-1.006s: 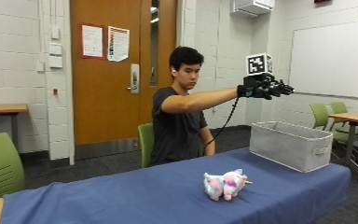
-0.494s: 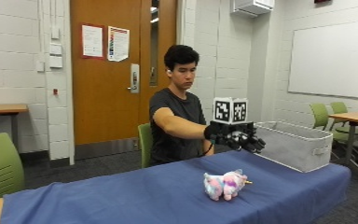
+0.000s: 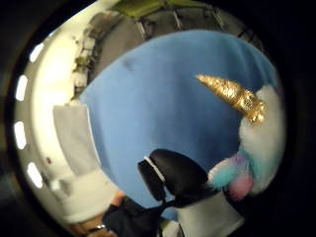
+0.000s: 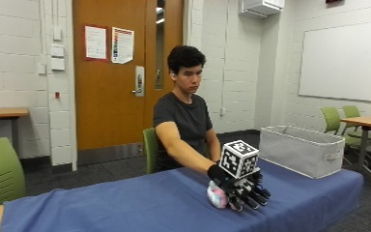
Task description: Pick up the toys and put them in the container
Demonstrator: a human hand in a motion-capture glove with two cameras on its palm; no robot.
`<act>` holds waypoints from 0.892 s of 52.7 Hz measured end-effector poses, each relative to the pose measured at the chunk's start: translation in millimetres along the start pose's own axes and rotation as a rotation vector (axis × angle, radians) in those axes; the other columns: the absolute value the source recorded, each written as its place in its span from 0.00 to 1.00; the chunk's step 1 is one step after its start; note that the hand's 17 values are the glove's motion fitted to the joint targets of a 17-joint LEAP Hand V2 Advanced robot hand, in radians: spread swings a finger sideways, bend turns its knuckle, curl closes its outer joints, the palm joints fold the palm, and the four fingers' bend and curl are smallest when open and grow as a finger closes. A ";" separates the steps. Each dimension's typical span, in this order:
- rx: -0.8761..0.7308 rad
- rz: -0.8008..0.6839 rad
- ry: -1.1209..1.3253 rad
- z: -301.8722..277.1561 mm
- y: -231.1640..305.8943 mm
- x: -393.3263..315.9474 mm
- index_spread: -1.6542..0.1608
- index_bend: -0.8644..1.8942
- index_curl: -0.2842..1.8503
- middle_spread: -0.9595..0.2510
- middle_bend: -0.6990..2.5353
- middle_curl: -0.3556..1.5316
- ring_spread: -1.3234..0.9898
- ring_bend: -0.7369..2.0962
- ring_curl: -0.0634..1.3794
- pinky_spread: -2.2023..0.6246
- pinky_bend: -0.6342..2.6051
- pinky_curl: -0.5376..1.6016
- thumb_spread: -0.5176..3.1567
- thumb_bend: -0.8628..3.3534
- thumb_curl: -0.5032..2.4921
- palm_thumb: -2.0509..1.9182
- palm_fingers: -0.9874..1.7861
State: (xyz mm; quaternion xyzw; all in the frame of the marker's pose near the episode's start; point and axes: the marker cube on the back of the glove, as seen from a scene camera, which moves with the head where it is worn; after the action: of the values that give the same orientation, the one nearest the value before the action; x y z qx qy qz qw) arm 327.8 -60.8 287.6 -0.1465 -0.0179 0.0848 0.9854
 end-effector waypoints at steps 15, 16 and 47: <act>0.011 0.055 -0.057 9.2 24.3 34.3 0.72 0.40 0.26 0.76 0.25 0.35 0.53 0.33 0.24 0.76 0.48 0.42 0.44 0.22 0.25 0.55 0.34; 0.019 0.058 -0.064 9.0 25.6 36.0 0.72 0.41 0.27 0.76 0.25 0.35 0.53 0.33 0.24 0.76 0.47 0.42 0.45 0.22 0.25 0.56 0.35; 0.187 0.149 0.014 -27.9 52.3 40.3 0.74 0.45 0.34 0.56 0.44 0.45 0.40 0.60 0.38 0.62 0.41 0.40 0.43 0.24 0.35 0.65 0.86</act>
State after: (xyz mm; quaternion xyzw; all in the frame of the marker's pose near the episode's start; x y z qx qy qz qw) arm 360.7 -12.5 246.1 -0.0556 0.0078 0.1579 0.9859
